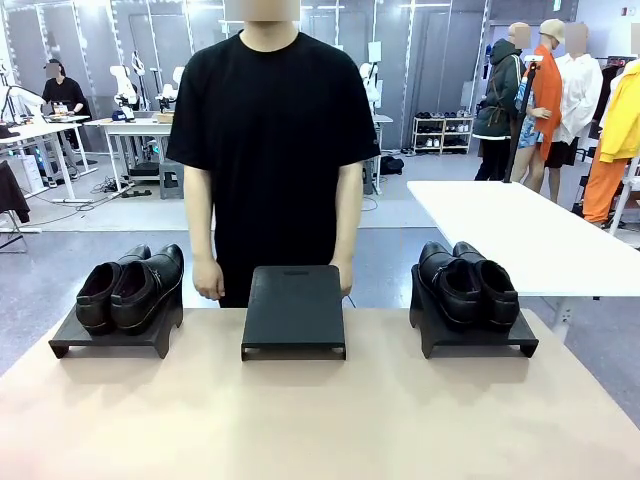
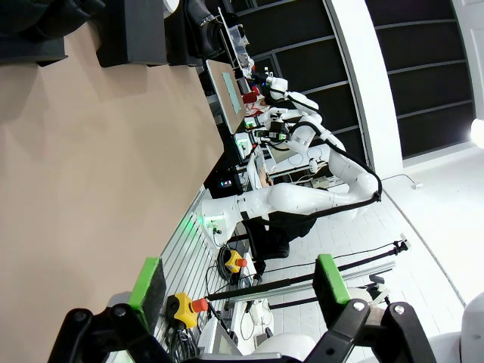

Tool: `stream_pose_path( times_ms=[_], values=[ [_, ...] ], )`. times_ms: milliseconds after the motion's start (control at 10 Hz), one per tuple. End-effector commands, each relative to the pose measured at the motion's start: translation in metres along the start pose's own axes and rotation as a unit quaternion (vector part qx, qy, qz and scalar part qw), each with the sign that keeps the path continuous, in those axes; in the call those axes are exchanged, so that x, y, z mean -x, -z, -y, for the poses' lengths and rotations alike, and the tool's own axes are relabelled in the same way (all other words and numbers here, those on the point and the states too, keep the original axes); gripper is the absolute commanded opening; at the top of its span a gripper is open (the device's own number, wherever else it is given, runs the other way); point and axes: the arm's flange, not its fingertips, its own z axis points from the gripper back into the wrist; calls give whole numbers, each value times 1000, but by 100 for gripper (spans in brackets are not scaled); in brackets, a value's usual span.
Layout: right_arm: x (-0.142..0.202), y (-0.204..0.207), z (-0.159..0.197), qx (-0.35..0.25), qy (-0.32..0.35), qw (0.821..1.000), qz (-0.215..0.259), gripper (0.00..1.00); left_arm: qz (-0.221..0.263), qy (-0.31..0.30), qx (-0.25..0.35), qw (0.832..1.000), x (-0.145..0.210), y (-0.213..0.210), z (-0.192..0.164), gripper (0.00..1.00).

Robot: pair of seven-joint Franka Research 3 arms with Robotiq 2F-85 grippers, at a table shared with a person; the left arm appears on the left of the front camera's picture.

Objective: Place the shoes on the stand as instructed by the person.
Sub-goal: Pick up another pair of Shoes and place it on the Shoes Stand indicated by the person.

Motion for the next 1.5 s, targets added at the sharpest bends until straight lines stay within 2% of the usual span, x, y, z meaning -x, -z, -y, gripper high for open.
stream_pose_path(
  times_ms=[0,1400],
  values=[
    [0,-1,-7,-1,-13,1000,1,100,6,5,-7,1000,-1,1,1,100],
    [0,-1,-7,-1,-13,1000,1,100,6,5,-7,1000,-1,1,1,100]
  ],
)
